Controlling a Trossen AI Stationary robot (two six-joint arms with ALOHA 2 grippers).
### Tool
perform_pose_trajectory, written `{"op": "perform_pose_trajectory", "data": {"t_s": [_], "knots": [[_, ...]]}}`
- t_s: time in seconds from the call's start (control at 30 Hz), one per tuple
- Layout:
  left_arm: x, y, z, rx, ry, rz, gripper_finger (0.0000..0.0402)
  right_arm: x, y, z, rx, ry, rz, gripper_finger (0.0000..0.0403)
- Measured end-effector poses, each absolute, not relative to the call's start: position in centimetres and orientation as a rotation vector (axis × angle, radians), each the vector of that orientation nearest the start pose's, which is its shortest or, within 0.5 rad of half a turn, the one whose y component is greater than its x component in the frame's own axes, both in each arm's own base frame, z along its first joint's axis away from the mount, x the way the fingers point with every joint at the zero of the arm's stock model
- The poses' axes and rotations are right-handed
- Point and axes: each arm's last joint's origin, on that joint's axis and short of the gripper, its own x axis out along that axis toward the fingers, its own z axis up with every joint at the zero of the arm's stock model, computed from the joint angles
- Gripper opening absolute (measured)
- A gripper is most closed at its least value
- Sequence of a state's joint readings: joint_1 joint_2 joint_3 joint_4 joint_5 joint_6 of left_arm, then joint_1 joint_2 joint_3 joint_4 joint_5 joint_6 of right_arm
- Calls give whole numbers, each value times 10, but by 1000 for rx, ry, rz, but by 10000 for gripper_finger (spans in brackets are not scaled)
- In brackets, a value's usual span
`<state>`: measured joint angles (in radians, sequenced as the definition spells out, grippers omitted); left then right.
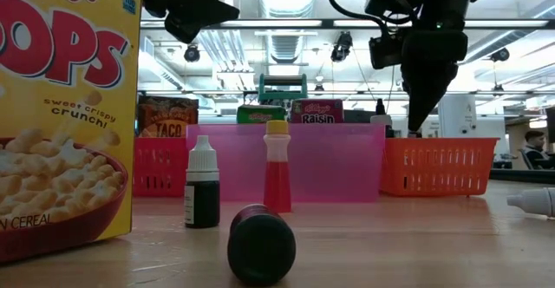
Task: Pick & Place Kitchen Items
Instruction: Put the small green food coloring bottle into the orange bin
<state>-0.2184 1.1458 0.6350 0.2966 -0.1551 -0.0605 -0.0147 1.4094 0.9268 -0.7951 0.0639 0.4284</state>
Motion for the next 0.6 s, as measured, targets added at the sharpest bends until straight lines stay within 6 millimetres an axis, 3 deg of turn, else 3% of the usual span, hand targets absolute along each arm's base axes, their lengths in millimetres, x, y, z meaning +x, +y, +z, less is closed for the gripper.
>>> {"op": "perform_pose_trajectory", "data": {"t_s": [0.23, 0.6], "knots": [[243, -49, 256, -20, 212, -57, 204, 253, -6, 205, 434, 1253, -394, 67], [243, -49, 256, -20, 213, -57, 204, 264, -7, 173, 402, 1384, -431, 61]]}}
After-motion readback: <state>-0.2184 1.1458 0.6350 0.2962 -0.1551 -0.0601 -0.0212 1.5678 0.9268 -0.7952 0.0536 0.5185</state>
